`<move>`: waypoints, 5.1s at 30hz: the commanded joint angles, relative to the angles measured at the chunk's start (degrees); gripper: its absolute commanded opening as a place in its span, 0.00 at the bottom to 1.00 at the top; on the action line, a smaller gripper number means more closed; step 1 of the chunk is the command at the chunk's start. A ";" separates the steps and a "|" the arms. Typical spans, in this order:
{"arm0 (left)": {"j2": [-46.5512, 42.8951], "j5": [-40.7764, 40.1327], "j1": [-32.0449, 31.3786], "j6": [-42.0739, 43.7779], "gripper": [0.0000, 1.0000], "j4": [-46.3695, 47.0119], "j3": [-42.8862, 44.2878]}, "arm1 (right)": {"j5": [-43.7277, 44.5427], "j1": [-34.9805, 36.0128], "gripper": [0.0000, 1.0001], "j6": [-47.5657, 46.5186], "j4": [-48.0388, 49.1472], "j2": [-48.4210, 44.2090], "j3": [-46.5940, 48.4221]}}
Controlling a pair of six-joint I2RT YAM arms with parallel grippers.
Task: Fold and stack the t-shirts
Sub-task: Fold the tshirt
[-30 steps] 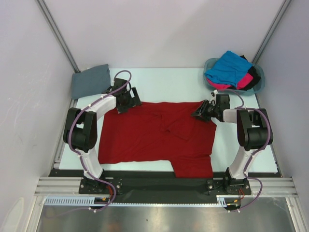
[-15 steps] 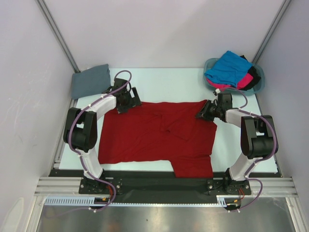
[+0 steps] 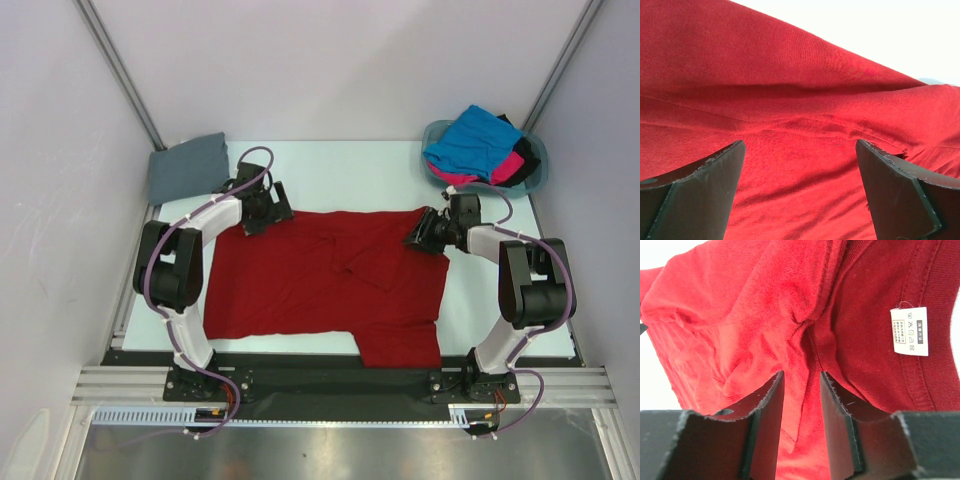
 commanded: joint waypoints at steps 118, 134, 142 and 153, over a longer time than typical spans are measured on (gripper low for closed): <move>2.22 1.83 -0.35 1.81 0.98 -1.39 4.09 | 19.74 0.78 0.00 -9.49 -24.27 -4.77 11.38; -1.12 -0.37 -0.35 2.78 1.00 -0.25 2.25 | 22.91 1.48 0.63 -8.52 -21.63 -7.83 11.38; -1.47 1.48 -1.14 2.60 1.00 0.11 1.81 | 13.60 3.41 0.63 -5.45 -22.34 -10.39 8.85; 0.11 15.27 -8.08 -1.00 0.99 8.80 -0.92 | 13.32 10.35 0.58 0.27 -17.94 -9.60 3.29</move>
